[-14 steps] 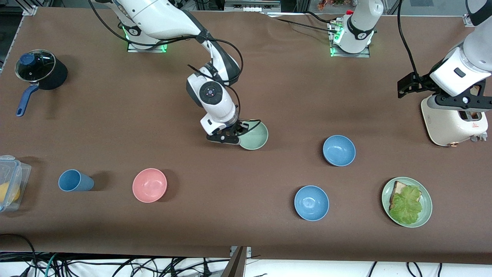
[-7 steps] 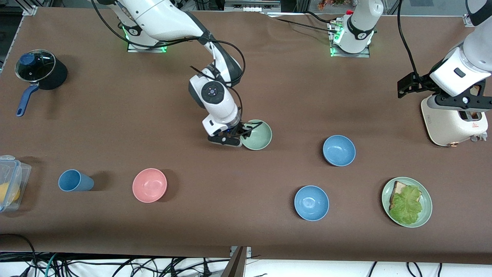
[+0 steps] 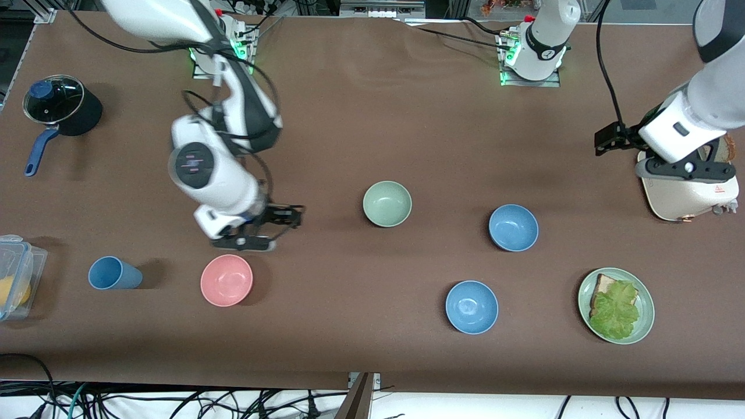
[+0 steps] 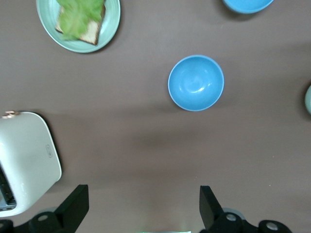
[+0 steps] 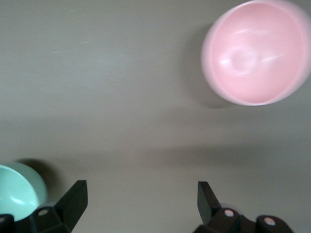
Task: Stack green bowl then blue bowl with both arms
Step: 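Retract the right gripper while the left gripper reaches the blue bowl, then grasp the blue bowl's rim with the left gripper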
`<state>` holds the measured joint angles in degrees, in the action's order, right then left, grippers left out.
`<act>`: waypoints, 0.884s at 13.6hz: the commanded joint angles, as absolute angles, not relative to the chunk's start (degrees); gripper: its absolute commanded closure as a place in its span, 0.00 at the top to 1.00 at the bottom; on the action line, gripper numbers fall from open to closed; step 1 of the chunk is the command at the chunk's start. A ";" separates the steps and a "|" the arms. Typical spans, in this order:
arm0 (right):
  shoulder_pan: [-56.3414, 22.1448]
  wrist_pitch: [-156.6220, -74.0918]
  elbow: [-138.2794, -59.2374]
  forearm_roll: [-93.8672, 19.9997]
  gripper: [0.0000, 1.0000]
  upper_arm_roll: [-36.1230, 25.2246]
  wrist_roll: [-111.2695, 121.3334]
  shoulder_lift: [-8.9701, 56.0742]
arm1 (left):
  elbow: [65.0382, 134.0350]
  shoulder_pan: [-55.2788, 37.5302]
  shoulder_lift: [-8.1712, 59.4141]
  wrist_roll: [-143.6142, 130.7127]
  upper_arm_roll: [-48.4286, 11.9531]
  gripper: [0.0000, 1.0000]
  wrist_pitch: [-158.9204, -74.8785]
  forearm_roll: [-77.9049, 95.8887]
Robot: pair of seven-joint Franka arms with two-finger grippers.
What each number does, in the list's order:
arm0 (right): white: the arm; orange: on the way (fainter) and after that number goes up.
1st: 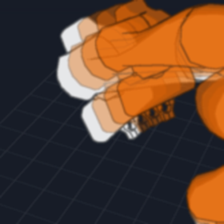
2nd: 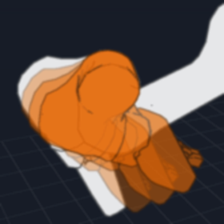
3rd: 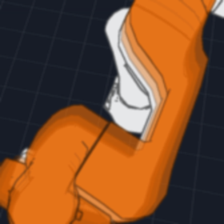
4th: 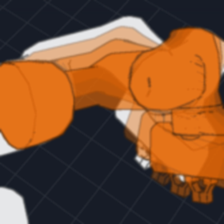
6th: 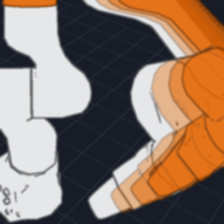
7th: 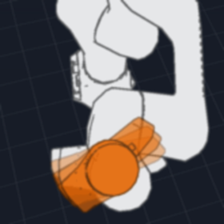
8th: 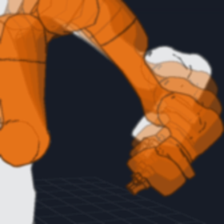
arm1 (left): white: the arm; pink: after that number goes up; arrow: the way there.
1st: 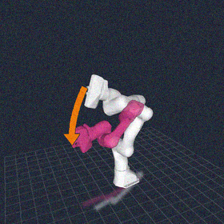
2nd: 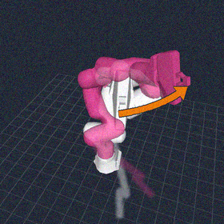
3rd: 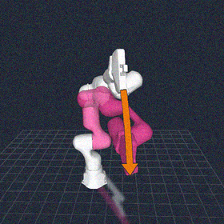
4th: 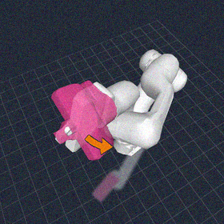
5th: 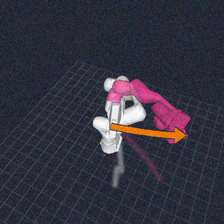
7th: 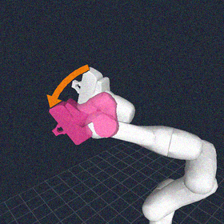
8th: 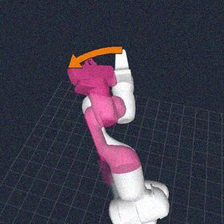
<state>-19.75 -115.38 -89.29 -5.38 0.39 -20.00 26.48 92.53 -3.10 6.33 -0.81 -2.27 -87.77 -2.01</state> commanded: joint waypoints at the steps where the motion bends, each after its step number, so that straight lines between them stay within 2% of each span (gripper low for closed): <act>1: -14.52 -105.42 -90.97 -5.98 1.00 0.36 -11.98 18.92 | 89.74 -3.51 14.66 -0.17 -2.37 1.00 -91.99 -2.11; 5: -13.36 -95.55 -92.37 -6.15 1.00 -6.23 -2.21 9.86 | 91.31 -3.08 24.15 5.18 -2.46 1.00 -104.90 0.09; 6: -13.36 -95.02 -93.59 -5.89 1.00 -6.94 -1.15 7.93 | 93.15 -3.08 25.39 5.27 -2.46 1.00 -109.47 1.13; 9: -13.36 -94.40 -95.62 -5.01 1.00 -7.47 -0.10 3.88 | 106.30 -3.25 26.54 8.77 -2.55 1.00 -131.67 2.37; 10: -13.36 -93.44 -95.19 -3.88 1.00 -7.91 0.43 3.35 | 108.52 -2.99 28.28 10.88 -2.55 1.00 -136.88 2.37; 12: -13.36 -93.78 -94.83 -2.20 1.00 -8.70 2.10 2.99 | 109.77 -2.81 31.63 12.83 -2.55 1.00 -140.88 2.37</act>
<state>-13.07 -93.85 -93.66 -3.50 -7.63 -0.24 4.66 107.55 -3.16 30.37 9.00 -2.55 -137.09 0.90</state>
